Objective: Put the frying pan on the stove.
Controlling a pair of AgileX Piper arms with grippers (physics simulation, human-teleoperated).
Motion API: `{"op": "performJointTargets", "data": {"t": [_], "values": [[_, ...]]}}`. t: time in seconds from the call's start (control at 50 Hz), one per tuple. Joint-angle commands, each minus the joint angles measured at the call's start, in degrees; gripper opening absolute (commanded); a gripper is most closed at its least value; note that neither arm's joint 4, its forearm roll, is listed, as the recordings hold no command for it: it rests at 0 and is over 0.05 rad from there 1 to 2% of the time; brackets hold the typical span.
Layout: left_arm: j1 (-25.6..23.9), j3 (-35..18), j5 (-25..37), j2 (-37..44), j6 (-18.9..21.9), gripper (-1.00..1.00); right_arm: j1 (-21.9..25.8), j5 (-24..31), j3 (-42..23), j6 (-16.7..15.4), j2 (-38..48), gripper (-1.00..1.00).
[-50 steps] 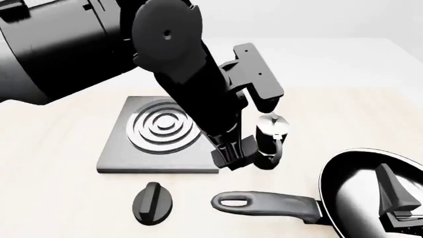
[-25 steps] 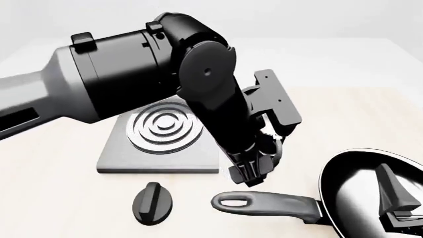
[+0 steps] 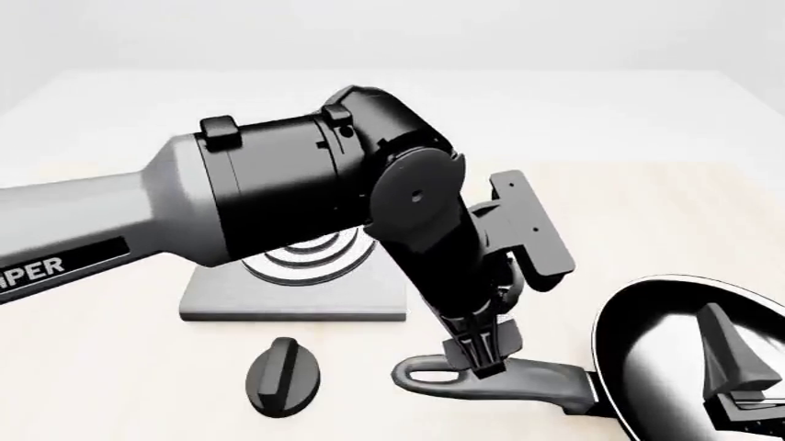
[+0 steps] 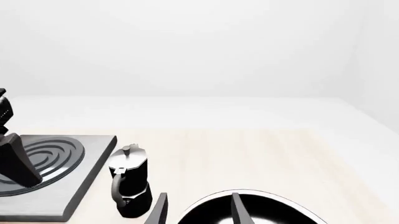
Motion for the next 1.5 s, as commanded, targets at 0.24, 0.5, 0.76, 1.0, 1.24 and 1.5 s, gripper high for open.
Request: {"op": "performJointTargets", "data": {"t": [0.24,0.5,0.76,1.0,1.24,1.5], "values": [[-1.14,4.40,-5.72,0.73,-1.86,1.00,0.00,0.00,0.00,0.00,0.00,1.00],[-1.51,6.44,-8.02,0.27,-2.52,1.00,0.00,0.00,0.00,0.01,-0.01,1.00],[-2.06,9.04,-10.95,0.57,-3.41,1.00,0.00,0.00,0.00,0.00,0.00,1.00],[-1.56,9.68,-12.49,1.72,-3.38,1.00,-0.01,0.00,0.00,0.00,0.00,1.00],[0.12,9.51,-13.75,3.39,-2.55,1.00,-0.01,0.00,0.00,0.01,0.00,1.00],[-0.43,10.48,-15.50,4.32,-3.19,1.00,0.00,0.00,0.00,-0.01,0.00,1.00]]}}
